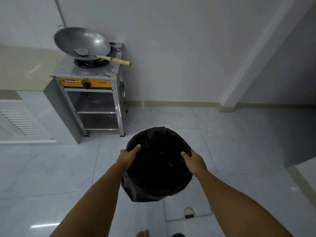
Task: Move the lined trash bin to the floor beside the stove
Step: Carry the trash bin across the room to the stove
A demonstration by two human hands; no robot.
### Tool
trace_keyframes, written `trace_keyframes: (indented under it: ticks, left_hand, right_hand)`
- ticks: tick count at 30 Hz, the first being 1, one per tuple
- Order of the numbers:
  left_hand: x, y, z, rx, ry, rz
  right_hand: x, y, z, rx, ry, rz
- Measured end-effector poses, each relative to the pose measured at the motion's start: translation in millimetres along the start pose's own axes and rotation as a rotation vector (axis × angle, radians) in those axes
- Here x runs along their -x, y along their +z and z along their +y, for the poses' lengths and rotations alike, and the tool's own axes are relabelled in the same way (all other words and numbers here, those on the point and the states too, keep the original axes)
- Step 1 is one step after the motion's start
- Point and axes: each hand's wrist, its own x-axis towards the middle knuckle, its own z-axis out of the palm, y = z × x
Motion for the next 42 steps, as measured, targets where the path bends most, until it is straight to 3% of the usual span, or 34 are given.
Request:
trace_keyframes:
  ticks: [14, 24, 35, 42]
  left_hand:
    - [-141, 54, 108, 0.045, -0.072, 0.053]
    - [-272, 54, 183, 0.109, -0.079, 0.062]
    - [-463, 26, 241, 0.094, -0.165, 0.097]
    - [-604, 29, 213, 0.058, -0.238, 0.173]
  right_hand:
    - [-205, -52, -69, 0.03, -0.028, -0.133]
    - [-353, -55, -143, 0.058, -0.031, -0.169]
    - [-519, 24, -212, 0.014, 0.034, -0.179]
    - [-651, 108, -204, 0.035, 0.085, -0.216]
